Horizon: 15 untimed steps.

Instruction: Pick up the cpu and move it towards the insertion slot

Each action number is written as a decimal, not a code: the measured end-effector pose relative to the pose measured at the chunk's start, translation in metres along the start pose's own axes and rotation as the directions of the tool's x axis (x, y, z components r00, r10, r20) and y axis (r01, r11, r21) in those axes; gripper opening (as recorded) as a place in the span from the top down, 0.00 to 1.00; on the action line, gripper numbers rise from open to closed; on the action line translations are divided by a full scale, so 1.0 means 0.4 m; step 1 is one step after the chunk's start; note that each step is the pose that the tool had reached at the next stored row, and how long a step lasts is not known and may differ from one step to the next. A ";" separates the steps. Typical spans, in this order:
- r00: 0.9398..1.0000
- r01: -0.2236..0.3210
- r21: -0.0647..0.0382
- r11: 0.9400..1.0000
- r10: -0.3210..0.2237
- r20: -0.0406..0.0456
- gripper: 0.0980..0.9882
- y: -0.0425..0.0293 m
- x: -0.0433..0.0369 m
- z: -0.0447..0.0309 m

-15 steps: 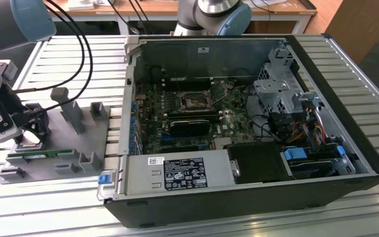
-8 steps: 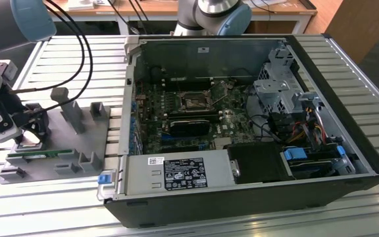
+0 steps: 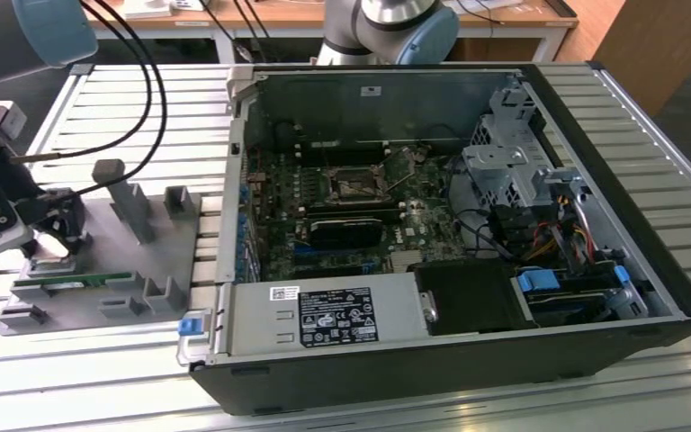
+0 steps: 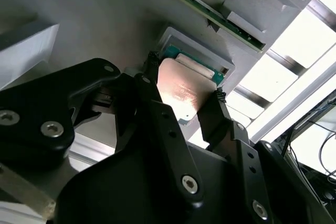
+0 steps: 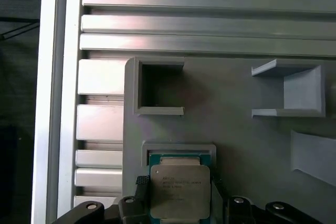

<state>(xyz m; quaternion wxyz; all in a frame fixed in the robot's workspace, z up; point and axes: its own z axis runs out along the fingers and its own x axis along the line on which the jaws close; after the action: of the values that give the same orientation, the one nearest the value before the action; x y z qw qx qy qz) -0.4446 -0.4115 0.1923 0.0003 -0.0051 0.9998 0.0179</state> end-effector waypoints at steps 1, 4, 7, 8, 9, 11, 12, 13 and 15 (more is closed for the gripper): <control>1.000 0.000 0.000 1.000 0.000 0.000 0.50 0.000 0.000 -0.002; 1.000 0.000 0.000 1.000 0.000 0.000 0.50 0.000 0.000 -0.011; 1.000 0.000 0.000 1.000 0.000 0.000 0.50 0.001 0.000 -0.016; 1.000 0.000 0.000 1.000 0.000 0.000 0.50 0.001 0.000 -0.016; 1.000 0.000 -0.001 1.000 0.000 0.000 0.50 0.001 0.000 -0.017; 1.000 0.000 -0.002 1.000 0.000 0.000 0.50 0.001 0.000 -0.019; 1.000 0.000 -0.004 1.000 0.000 0.000 0.50 0.001 0.000 -0.020; 1.000 0.000 -0.006 1.000 0.000 0.000 0.50 0.001 0.000 -0.023; 1.000 0.000 -0.008 1.000 0.000 0.000 0.50 0.001 0.000 -0.029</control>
<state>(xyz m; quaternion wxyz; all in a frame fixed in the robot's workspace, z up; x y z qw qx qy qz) -0.4446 -0.4115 0.2038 0.0004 -0.0051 0.9997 0.0220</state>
